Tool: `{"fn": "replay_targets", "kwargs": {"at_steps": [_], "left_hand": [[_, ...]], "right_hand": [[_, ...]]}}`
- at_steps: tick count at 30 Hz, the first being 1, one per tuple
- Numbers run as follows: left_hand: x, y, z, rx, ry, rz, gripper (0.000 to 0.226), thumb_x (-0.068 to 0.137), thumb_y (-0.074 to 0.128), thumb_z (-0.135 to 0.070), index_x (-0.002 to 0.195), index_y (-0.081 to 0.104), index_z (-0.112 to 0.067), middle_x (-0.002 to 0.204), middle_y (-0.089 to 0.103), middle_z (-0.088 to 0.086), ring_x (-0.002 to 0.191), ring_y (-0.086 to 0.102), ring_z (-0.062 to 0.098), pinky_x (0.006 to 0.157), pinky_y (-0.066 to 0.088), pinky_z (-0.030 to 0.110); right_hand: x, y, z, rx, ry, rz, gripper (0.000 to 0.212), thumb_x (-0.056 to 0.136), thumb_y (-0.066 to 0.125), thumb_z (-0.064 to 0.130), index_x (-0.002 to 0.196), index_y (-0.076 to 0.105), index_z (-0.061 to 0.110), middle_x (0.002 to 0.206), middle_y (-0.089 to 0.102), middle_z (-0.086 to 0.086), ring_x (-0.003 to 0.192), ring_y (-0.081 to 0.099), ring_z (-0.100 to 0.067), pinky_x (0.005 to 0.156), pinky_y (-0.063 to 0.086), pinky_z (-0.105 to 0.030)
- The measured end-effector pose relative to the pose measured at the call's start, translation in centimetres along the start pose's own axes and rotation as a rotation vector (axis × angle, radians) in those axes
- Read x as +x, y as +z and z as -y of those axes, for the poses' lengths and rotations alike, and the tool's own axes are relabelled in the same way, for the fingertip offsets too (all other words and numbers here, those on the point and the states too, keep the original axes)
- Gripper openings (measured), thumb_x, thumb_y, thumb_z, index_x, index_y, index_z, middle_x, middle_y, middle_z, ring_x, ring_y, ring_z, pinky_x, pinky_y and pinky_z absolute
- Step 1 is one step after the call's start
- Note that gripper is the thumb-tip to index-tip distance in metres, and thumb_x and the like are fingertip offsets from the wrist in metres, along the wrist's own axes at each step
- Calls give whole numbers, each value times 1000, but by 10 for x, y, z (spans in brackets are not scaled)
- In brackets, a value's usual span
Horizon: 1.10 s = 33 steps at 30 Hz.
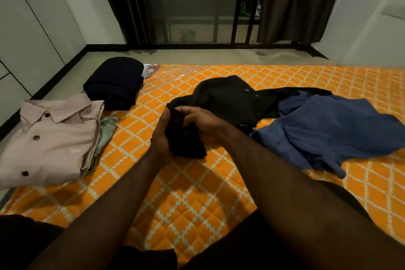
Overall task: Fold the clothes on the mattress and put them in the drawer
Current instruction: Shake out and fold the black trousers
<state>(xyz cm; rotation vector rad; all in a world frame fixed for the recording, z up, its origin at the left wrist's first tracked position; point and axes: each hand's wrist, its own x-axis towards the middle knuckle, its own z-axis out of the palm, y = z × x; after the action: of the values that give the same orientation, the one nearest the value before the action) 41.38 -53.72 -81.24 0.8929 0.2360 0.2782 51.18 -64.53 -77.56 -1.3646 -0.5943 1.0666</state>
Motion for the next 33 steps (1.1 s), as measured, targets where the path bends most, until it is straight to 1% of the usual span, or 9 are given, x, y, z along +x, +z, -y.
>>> {"fn": "replay_targets", "kwargs": {"at_steps": [3, 6, 8, 14, 17, 23, 26, 29, 33], "left_hand": [[-2, -6, -10, -76, -92, 40, 69, 94, 49, -63, 132, 64, -7, 127, 65, 20, 118, 64, 36, 101, 53, 47], [8, -10, -11, 136, -88, -90, 29, 101, 57, -26, 119, 69, -7, 111, 70, 18, 93, 72, 30, 74, 61, 37], [15, -13, -8, 251, -64, -208, 30, 101, 57, -11, 129, 64, -4, 117, 70, 20, 98, 72, 33, 75, 60, 37], [17, -27, -6, 83, -71, -398, 37, 98, 61, -24, 132, 62, -11, 124, 70, 13, 111, 69, 33, 96, 55, 51], [19, -30, -8, 88, 45, -530, 28, 102, 56, -23, 122, 65, -7, 119, 70, 15, 108, 68, 35, 95, 55, 51], [23, -33, -42, 116, 478, -855, 9, 104, 52, -11, 108, 60, -7, 96, 62, 1, 82, 59, 5, 73, 48, 15], [19, -39, -48, 657, 498, -921, 23, 100, 59, -19, 117, 64, -5, 110, 64, 10, 92, 59, 16, 77, 41, 17], [10, -40, -40, 1348, 466, -961, 43, 87, 62, -11, 130, 59, -18, 131, 49, 19, 118, 48, 39, 93, 41, 44], [9, -22, -24, 1751, 839, -344, 47, 84, 62, -7, 130, 59, -15, 122, 56, 15, 110, 54, 33, 88, 49, 51]], "right_hand": [[-1, 4, -1, -107, 42, 95, 42, 86, 39, -9, 109, 68, 11, 104, 67, -13, 96, 65, -28, 81, 54, -38], [-2, -11, -11, -208, 164, 143, 42, 85, 44, -3, 109, 72, 16, 106, 65, -17, 91, 63, -31, 74, 52, -36], [-7, -20, -11, -289, 246, 73, 35, 90, 49, 6, 106, 77, 20, 101, 67, -13, 83, 63, -27, 65, 48, -29], [6, -90, -20, -442, 152, -776, 27, 80, 61, 34, 81, 78, 14, 87, 77, -8, 87, 74, -31, 81, 61, -45], [4, -108, -32, -513, 241, -951, 38, 78, 57, 37, 101, 75, 12, 107, 73, -15, 105, 69, -38, 89, 58, -43], [-29, -92, -37, -606, 450, -1066, 65, 90, 57, 39, 147, 41, 11, 144, 50, -20, 131, 51, -42, 101, 44, -47], [-16, -92, -41, -638, 419, -947, 65, 93, 52, 41, 151, 39, 14, 147, 48, -22, 131, 48, -44, 104, 45, -46], [-9, -78, -35, -632, 341, -815, 57, 99, 49, 38, 147, 47, 7, 145, 51, -21, 130, 51, -41, 101, 44, -40], [-3, -63, -24, -620, 246, -703, 42, 98, 53, 33, 124, 62, 1, 121, 64, -18, 109, 62, -36, 89, 50, -41]]}}
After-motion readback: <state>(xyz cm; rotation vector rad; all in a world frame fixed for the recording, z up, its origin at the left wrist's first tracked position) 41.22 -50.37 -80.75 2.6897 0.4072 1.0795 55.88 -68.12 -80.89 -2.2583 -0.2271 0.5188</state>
